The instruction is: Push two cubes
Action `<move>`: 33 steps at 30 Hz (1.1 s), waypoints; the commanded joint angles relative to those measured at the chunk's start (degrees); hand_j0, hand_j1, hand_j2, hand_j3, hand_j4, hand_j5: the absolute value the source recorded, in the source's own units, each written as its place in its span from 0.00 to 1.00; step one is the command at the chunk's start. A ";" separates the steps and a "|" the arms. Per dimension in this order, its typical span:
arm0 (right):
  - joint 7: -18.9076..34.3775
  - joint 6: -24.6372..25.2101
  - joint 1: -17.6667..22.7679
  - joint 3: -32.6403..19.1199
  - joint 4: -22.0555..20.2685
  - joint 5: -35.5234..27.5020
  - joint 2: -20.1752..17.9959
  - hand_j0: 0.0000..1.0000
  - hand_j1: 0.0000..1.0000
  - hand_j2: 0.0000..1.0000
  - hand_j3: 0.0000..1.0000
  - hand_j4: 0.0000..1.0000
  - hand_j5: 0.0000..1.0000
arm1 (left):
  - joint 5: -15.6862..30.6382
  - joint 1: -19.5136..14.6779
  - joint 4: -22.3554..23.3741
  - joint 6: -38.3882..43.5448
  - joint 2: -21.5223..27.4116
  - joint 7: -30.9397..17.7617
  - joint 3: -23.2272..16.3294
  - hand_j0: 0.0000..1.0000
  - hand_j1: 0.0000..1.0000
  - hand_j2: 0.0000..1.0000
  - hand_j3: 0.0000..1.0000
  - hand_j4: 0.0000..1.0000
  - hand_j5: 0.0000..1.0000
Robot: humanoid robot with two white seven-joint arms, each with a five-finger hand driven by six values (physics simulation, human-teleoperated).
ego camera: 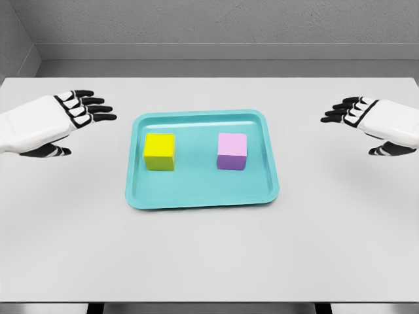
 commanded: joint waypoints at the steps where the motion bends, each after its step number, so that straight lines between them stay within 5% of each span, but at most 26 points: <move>1: 0.12 0.06 0.00 -0.04 -0.07 1.11 -0.05 1.00 1.00 1.00 1.00 1.00 1.00 | -2.24 -0.09 0.01 0.02 0.05 -0.36 -0.08 1.00 1.00 1.00 1.00 1.00 1.00; 7: -1.03 0.06 0.09 -0.39 -3.06 -3.02 0.03 1.00 1.00 1.00 1.00 1.00 1.00 | -5.14 -0.26 -0.07 0.02 -0.48 -1.68 -0.08 1.00 1.00 1.00 1.00 1.00 1.00; 10: 13.30 0.06 -4.83 -0.39 -0.60 5.67 2.93 1.00 1.00 1.00 1.00 1.00 1.00 | -5.84 -0.26 -0.07 0.02 -0.48 -1.68 -0.08 1.00 1.00 1.00 1.00 1.00 1.00; 13: 13.48 0.06 -6.94 0.22 -0.69 16.57 6.01 0.99 0.99 0.99 0.99 0.99 0.99 | -7.16 -0.35 -0.07 0.02 -0.48 -1.94 -0.17 1.00 1.00 1.00 1.00 1.00 1.00; 15: 15.32 0.06 -8.17 2.86 -0.60 17.19 8.03 0.92 0.92 0.92 0.92 0.92 0.92 | -7.60 -0.62 -0.16 0.02 -0.48 -1.94 -0.17 1.00 1.00 1.00 1.00 1.00 1.00; 21: 19.54 0.06 -16.70 6.29 11.35 16.05 15.68 0.87 0.87 0.87 0.87 0.87 0.87 | -13.75 -1.76 -0.51 0.02 -2.85 -1.94 -0.17 0.79 0.79 0.79 0.79 0.79 0.79; 27: 19.54 0.06 -17.40 9.45 11.61 14.03 16.12 0.83 0.83 0.83 0.83 0.83 0.83 | -15.86 -2.46 0.10 0.02 -6.19 -4.14 -1.57 0.79 0.79 0.79 0.79 0.79 0.79; 30: 18.84 0.06 -16.26 7.78 11.61 -0.21 12.78 0.86 0.86 0.86 0.86 0.86 0.86 | -16.65 -4.57 0.54 0.02 -6.46 -4.14 -4.73 0.79 0.79 0.79 0.79 0.79 0.79; 33: 21.29 0.06 -16.26 7.34 11.70 -1.00 13.48 0.85 0.85 0.85 0.85 0.85 0.85 | -16.65 -6.33 1.16 0.02 -6.63 -4.14 -7.02 0.79 0.79 0.79 0.79 0.79 0.79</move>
